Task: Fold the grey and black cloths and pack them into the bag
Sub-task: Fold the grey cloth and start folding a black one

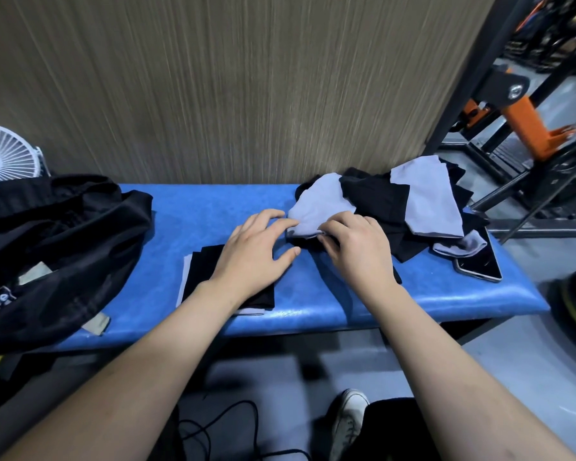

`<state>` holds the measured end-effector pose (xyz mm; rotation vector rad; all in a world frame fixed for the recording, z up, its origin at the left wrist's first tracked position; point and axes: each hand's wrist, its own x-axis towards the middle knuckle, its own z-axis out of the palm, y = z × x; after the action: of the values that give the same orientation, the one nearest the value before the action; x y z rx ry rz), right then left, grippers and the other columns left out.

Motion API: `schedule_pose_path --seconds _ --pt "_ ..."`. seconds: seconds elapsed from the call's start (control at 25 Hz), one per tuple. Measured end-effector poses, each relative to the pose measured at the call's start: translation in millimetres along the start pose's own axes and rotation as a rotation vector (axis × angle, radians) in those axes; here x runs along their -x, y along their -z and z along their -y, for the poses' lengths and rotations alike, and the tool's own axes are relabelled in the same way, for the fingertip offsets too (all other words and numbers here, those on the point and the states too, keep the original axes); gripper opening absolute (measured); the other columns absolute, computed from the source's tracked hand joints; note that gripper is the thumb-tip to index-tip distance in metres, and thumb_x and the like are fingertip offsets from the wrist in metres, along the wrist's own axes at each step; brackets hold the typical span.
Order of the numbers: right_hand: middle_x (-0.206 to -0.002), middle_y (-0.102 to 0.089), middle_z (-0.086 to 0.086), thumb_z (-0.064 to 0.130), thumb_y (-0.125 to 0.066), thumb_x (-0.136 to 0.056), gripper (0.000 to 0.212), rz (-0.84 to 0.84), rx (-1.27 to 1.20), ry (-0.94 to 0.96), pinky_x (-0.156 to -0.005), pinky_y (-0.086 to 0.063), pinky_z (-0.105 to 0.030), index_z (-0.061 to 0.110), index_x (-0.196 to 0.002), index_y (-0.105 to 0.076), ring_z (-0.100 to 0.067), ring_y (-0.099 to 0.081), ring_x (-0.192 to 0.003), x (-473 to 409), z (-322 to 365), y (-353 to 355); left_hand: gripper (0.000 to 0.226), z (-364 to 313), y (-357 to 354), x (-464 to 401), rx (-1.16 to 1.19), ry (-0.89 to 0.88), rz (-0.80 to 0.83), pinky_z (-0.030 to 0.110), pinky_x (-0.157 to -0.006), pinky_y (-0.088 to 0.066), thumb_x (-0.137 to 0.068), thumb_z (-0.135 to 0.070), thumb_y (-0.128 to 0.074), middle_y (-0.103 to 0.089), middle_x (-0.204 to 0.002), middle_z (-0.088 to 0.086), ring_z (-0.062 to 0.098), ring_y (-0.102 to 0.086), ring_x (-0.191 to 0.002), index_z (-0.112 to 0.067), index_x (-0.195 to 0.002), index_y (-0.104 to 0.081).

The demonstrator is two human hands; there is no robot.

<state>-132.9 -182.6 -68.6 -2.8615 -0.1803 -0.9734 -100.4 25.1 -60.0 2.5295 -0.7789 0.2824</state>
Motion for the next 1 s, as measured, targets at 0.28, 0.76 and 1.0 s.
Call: schedule_pose_path --seconds 0.28,0.76,1.0 --pt "-0.086 -0.066 0.001 0.03 -0.057 -0.092 0.02 -0.032 -0.023 0.002 -0.07 -0.046 -0.038 0.017 -0.088 -0.071 -0.025 -0.061 -0.075 2 9 6 0.048 2 3 4 -0.005 0.002 0.005 0.032 -0.103 -0.033 -0.092 -0.048 -0.057 -0.042 -0.142 -0.015 0.012 -0.041 -0.128 -0.037 -0.138 -0.05" --pt "-0.115 -0.063 -0.003 0.032 -0.072 -0.079 0.036 0.181 -0.124 0.155 -0.091 -0.043 -0.039 0.017 -0.112 -0.068 -0.027 -0.06 -0.101 6 30 2 0.046 24 14 12 0.006 0.128 0.121 0.036 -0.105 -0.038 -0.096 -0.047 -0.053 -0.048 -0.135 -0.013 0.014 -0.046 -0.128 -0.036 -0.14 -0.048" --pt "-0.14 -0.047 0.005 0.061 -0.069 -0.08 0.075 0.578 -0.489 0.12 -0.11 -0.038 -0.039 0.026 -0.143 -0.047 -0.016 -0.046 -0.129 14 67 13 0.039 59 35 30 0.004 0.241 0.153 0.037 -0.106 -0.036 -0.099 -0.039 -0.052 -0.055 -0.131 -0.007 0.019 -0.047 -0.128 -0.033 -0.137 -0.051"
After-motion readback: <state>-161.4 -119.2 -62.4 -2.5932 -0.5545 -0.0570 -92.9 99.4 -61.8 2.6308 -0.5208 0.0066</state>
